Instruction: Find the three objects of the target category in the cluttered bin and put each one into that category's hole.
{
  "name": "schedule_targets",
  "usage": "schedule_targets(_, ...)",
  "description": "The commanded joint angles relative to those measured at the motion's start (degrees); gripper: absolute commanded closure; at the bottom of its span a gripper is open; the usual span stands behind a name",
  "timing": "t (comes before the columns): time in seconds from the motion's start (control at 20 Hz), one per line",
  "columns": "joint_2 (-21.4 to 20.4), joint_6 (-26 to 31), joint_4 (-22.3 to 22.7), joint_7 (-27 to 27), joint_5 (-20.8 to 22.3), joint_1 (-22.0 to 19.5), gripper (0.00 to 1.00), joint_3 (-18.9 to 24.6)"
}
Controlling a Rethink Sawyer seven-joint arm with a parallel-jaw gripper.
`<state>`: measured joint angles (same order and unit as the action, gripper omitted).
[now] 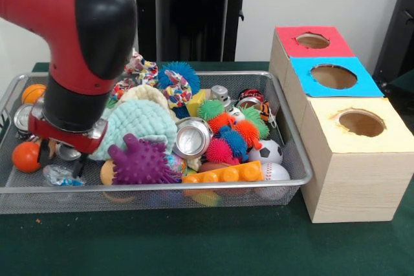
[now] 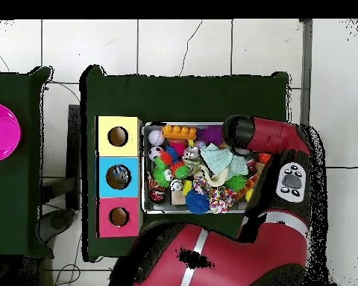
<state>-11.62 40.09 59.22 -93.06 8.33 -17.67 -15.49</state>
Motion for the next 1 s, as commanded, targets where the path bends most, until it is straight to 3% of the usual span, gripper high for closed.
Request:
schedule_targets(0.05, -1.61, 7.65, 5.93, 1.72, -3.36, -4.02, 0.00, 9.22)
schedule_targets(0.4, -2.85, 2.89, 9.43, 5.49, -1.79, -9.04, 0.00, 13.67)
schedule_targets(0.6, -0.29, 5.00, 10.36, 4.32, -3.86, -12.29, 0.00, 17.59)
schedule_targets(1.0, -0.39, 8.94, 11.81, 3.59, -5.32, -15.27, 0.00, 21.36)
